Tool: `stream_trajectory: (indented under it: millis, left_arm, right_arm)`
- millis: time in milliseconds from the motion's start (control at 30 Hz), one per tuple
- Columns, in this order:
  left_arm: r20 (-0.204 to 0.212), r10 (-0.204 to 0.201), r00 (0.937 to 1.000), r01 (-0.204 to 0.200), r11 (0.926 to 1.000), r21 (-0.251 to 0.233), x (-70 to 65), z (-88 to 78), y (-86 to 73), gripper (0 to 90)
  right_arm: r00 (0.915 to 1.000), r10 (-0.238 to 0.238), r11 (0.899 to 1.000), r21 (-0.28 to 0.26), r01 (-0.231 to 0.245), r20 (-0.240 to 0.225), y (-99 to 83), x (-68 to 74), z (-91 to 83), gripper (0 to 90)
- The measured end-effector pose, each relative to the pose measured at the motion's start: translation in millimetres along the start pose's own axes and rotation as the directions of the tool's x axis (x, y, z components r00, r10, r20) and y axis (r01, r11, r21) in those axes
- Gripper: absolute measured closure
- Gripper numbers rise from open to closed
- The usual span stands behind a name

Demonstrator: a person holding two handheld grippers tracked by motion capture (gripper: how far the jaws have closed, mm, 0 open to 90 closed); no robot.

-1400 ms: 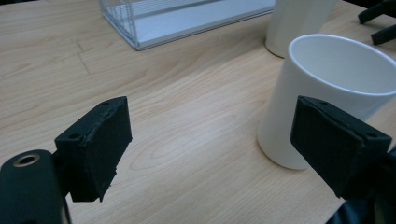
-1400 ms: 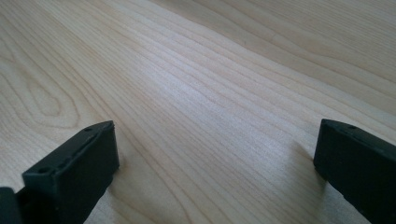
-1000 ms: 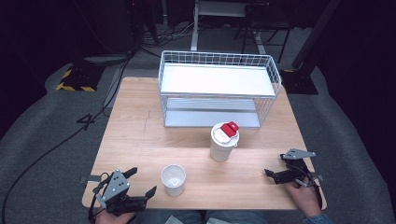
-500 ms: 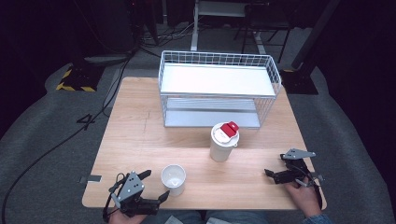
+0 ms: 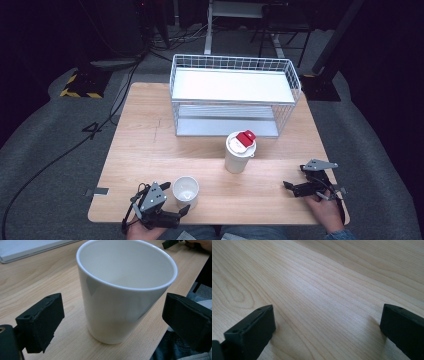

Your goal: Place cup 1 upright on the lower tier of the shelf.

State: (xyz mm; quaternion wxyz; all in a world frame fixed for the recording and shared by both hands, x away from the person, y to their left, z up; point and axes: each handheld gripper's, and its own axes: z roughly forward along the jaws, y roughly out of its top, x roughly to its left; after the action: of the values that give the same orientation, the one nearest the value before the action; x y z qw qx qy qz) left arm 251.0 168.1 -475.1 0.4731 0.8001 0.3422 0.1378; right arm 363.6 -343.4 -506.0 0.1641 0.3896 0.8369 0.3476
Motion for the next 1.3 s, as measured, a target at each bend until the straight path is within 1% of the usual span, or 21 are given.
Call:
stream_trajectory:
  millis: [100,133,200,233,267,367,433,533,600,667,733,767,800,867,1033,1300]
  left_arm:
    - [0.001,-0.001,1.0000,0.001,1.0000,0.003,-0.8,2.9,0.1,4.6]
    - [-0.001,0.005,1.0000,-0.005,1.0000,0.004,-0.6,4.1,0.3,4.6]
    - [-0.001,-0.008,1.0000,0.008,0.9999,0.007,-1.2,9.4,0.4,5.0]
    - [-0.001,-0.008,1.0000,0.008,0.9999,0.007,-1.2,9.4,0.4,5.8]
    - [-0.002,-0.016,0.9999,0.016,0.9998,0.014,-1.3,13.3,0.1,7.3]
    - [0.000,-0.015,0.9999,0.015,0.9995,0.029,-1.1,18.0,-0.4,9.8]
    - [0.006,-0.018,0.9998,0.018,0.9994,0.029,-1.5,19.7,-0.6,10.3]
    - [0.014,-0.011,0.9998,0.011,0.9994,0.032,-1.8,24.1,-1.0,11.2]
    - [0.020,-0.017,0.9997,0.017,0.9995,0.027,-1.8,28.6,-1.7,13.4]
    - [0.019,-0.019,0.9996,0.019,0.9995,0.026,-1.3,29.6,-1.8,13.9]
    - [0.037,-0.029,0.9989,0.029,0.9995,0.014,-0.4,30.3,-2.2,14.1]
    - [0.037,-0.029,0.9989,0.029,0.9995,0.014,-0.4,30.3,-2.2,14.2]
    - [0.035,-0.020,0.9992,0.020,0.9998,0.008,0.4,30.0,-2.2,14.2]
    - [0.040,-0.029,0.9988,0.029,0.9996,-0.005,0.0,29.7,-2.8,15.3]
    - [0.039,-0.033,0.9987,0.034,0.9993,-0.013,0.8,28.4,-3.6,18.1]
    - [0.037,-0.023,0.9991,0.024,0.9995,-0.020,-0.5,27.2,-3.3,19.5]
  right_arm:
    - [1.0000,0.001,1.000,0.000,-0.001,0.000,0.0,0.0,0.0,0.2]
    - [1.0000,0.000,1.000,0.000,0.000,0.000,0.0,0.0,0.0,0.2]
    - [1.0000,0.000,1.000,0.000,0.000,0.000,0.0,0.0,0.0,0.2]
    - [1.0000,0.000,1.000,0.000,0.000,0.000,0.0,0.0,0.0,0.2]
    - [1.0000,0.001,1.000,0.001,-0.001,0.000,0.0,0.1,-0.1,0.2]
    - [1.0000,0.000,1.000,0.000,0.000,0.001,0.0,0.1,-0.1,0.3]
    - [1.0000,0.000,1.000,0.000,0.000,0.001,0.0,0.2,-0.1,0.3]
    - [1.0000,0.000,1.000,0.000,0.000,0.001,0.0,0.2,-0.1,0.3]
    - [1.0000,0.001,1.000,0.000,-0.001,0.001,0.0,0.2,-0.1,0.3]
    - [1.0000,0.001,1.000,-0.001,-0.001,0.000,-0.1,0.2,0.0,0.3]
    - [1.0000,0.000,1.000,0.000,0.000,0.001,0.0,0.2,-0.1,0.3]
    - [1.0000,0.000,1.000,0.000,0.000,0.001,0.0,0.2,-0.1,0.3]
    - [1.0000,0.000,1.000,0.000,0.000,0.001,0.0,0.2,-0.1,0.3]
    - [1.0000,0.000,1.000,0.000,0.000,0.001,0.0,0.2,-0.1,0.3]
    - [1.0000,0.001,1.000,-0.001,-0.001,0.000,-0.1,0.3,-0.1,0.3]
    - [1.0000,0.000,1.000,0.000,0.000,0.001,0.0,0.2,-0.1,0.3]
